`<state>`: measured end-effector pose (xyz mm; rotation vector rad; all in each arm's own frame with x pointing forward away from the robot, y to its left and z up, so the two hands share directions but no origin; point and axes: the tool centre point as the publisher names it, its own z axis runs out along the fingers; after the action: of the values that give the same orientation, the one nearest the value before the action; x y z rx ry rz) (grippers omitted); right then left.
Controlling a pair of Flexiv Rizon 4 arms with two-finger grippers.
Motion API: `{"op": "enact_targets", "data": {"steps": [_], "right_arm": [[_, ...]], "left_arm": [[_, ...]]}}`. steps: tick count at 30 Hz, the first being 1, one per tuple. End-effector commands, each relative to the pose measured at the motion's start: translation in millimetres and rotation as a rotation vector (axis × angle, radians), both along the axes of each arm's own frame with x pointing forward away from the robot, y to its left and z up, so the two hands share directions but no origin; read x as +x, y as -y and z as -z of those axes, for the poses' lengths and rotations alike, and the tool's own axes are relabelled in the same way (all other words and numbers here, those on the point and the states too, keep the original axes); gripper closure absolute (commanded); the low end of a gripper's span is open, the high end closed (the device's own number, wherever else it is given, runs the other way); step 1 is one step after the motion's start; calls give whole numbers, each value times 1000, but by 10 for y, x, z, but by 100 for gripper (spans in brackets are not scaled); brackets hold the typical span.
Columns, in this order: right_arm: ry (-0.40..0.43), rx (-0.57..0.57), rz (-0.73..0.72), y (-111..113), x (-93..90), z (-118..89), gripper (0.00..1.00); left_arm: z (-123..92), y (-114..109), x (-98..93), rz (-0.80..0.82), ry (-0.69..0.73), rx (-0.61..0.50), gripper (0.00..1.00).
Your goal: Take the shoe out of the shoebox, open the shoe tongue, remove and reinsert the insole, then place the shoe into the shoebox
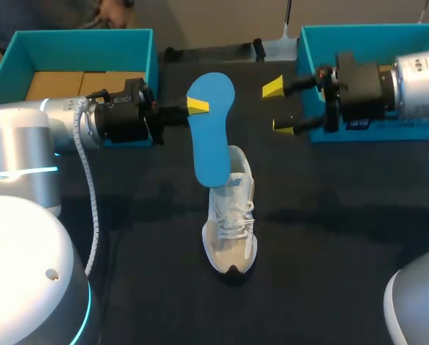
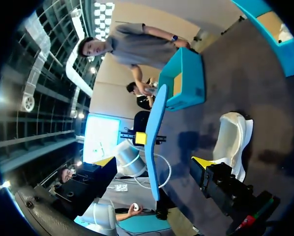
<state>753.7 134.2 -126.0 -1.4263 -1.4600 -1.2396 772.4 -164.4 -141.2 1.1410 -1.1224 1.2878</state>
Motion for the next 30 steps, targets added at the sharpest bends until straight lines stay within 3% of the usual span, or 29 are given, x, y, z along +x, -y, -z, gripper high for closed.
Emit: {"op": "enact_targets", "data": {"steps": [1, 7, 24, 27, 30], "right_arm": [[-4, 17, 1, 7, 2, 64, 0], [-5, 69, -2, 30, 9, 117, 0], [-14, 58, -20, 21, 20, 147, 0], [-14, 58, -20, 21, 20, 147, 0], [-14, 58, -20, 21, 20, 147, 0]], "left_arm": [[2, -1, -7, 0, 0, 2, 100], [2, -1, -7, 0, 0, 2, 100], [2, -1, -7, 0, 0, 2, 100], [-4, 5, 4, 9, 62, -1, 100], [-51, -19, 34, 24, 266, -19, 100]]}}
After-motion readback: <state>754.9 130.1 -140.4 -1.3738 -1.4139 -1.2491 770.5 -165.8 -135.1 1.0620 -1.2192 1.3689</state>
